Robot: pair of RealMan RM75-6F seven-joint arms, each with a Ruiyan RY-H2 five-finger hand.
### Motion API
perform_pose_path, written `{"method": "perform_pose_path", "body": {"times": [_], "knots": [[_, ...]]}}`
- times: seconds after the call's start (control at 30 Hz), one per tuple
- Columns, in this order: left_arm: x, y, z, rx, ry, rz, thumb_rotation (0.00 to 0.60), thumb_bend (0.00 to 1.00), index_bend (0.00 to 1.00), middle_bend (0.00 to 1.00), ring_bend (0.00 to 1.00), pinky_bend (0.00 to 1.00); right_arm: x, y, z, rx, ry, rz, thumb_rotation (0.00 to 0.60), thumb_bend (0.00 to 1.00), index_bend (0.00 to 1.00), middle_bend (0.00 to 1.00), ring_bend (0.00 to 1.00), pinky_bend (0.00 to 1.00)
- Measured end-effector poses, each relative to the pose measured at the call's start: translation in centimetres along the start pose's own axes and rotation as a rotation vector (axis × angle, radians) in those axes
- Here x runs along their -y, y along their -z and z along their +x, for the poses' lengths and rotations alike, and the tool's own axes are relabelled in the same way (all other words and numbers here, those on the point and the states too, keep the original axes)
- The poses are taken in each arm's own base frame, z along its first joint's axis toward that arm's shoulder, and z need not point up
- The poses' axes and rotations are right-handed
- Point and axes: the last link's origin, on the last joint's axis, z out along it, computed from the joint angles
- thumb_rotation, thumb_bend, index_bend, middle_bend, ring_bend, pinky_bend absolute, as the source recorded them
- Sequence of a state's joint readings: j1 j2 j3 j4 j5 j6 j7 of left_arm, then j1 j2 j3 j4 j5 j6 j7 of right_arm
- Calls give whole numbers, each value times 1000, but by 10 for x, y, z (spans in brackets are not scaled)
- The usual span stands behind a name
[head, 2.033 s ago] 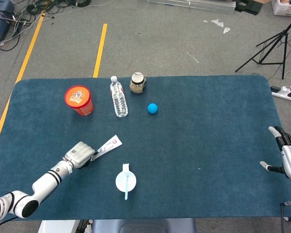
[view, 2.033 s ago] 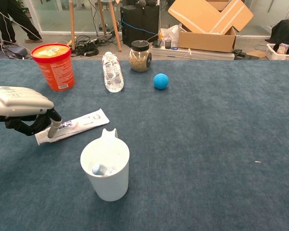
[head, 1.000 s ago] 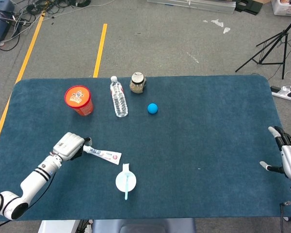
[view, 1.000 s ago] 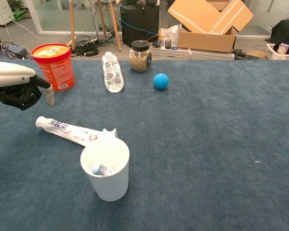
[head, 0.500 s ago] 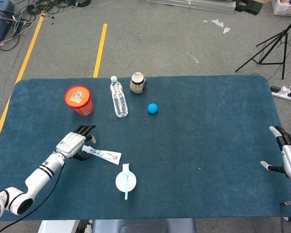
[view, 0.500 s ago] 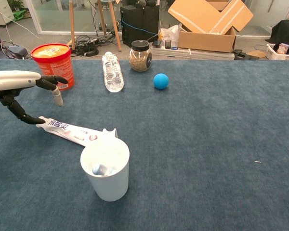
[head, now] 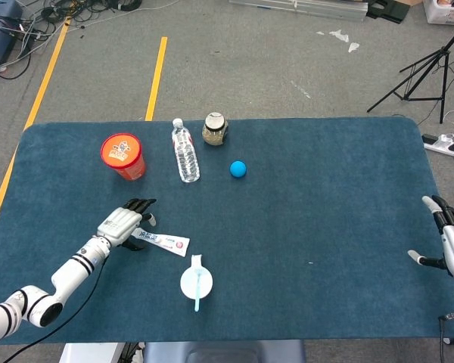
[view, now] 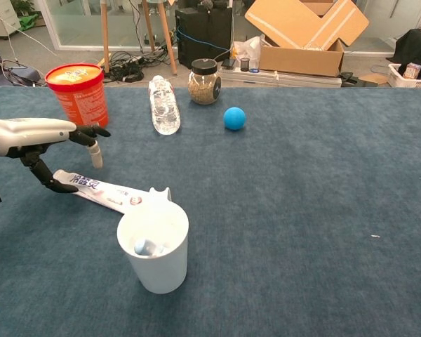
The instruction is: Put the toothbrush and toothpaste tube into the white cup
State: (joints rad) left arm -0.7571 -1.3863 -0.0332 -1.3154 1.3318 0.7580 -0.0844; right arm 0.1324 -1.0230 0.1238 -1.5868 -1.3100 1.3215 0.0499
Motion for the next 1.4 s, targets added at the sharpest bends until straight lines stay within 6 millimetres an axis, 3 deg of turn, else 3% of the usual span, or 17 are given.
{"method": "perform_pose_path", "body": {"times": [0.47,1.2,1.4], "knots": [[6,-10,-12,26,-26,32,600,228,422,0,0,0,-1,0,2,-4,-8,-2,600,0,120,96,153,572],[13,-8,-17,-7,-29,82,600,230,559,0,0,0,-1,0,1,-4,-6,-2,600,0,120,96,154,572],[15,-7,-17,-16,-34,91,600,288,590,0,0,0,-1,0,1,-5,-7,-3,600,0,120,96,153,572]]}}
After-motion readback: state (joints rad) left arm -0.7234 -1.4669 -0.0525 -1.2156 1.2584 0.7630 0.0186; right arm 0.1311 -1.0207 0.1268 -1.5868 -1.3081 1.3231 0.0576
